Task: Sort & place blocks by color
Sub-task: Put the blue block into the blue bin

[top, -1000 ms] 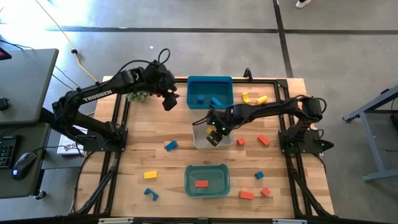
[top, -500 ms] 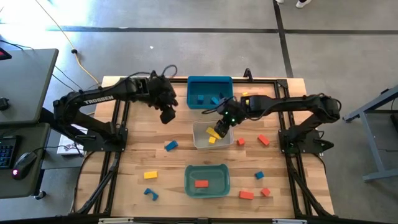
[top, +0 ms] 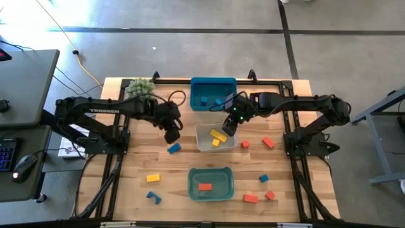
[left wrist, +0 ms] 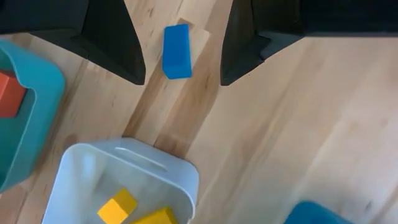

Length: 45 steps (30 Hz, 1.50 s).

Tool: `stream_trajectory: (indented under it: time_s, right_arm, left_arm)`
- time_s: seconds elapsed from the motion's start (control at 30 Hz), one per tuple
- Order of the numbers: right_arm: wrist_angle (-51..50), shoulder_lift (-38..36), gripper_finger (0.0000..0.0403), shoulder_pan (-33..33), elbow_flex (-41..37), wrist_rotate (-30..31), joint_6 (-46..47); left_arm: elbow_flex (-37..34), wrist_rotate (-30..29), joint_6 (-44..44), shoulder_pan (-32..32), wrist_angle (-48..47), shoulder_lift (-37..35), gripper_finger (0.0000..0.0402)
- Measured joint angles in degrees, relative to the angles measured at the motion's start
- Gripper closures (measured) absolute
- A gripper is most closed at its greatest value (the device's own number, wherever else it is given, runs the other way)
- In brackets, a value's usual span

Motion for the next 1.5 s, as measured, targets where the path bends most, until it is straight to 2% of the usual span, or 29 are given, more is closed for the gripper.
stream_trajectory:
  time_s: [0.17, 0.5, 0.7, 0.97, 1.5]
  right_arm:
    - [0.02, 0.0, 0.0195, -0.37, 0.0, -0.19, -2.03]
    - [-0.85, 0.0, 0.0195, -0.37, 0.0, -0.61, -3.51]
    - [-1.2, 0.0, 0.0195, -0.37, 0.0, -0.83, -3.56]
    - [-1.91, 0.02, 0.0195, -0.37, 0.0, -1.04, -3.54]
    - [-2.41, 0.02, 0.0195, -0.37, 0.0, -1.42, -3.1]
  left_arm:
    - [-2.9, -2.4, -7.2, -2.04, 2.09, 0.0, 0.0204]
    - [-6.49, -0.88, -16.6, -2.24, 3.46, 0.47, 0.0204]
    - [-9.14, 2.35, -16.44, -3.3, 5.69, 2.53, 0.0203]
    - [-10.46, 2.53, -14.6, -6.27, 10.81, 7.62, 0.0203]
    - [-10.42, 2.54, -13.72, -8.2, 13.5, 17.34, 0.0203]
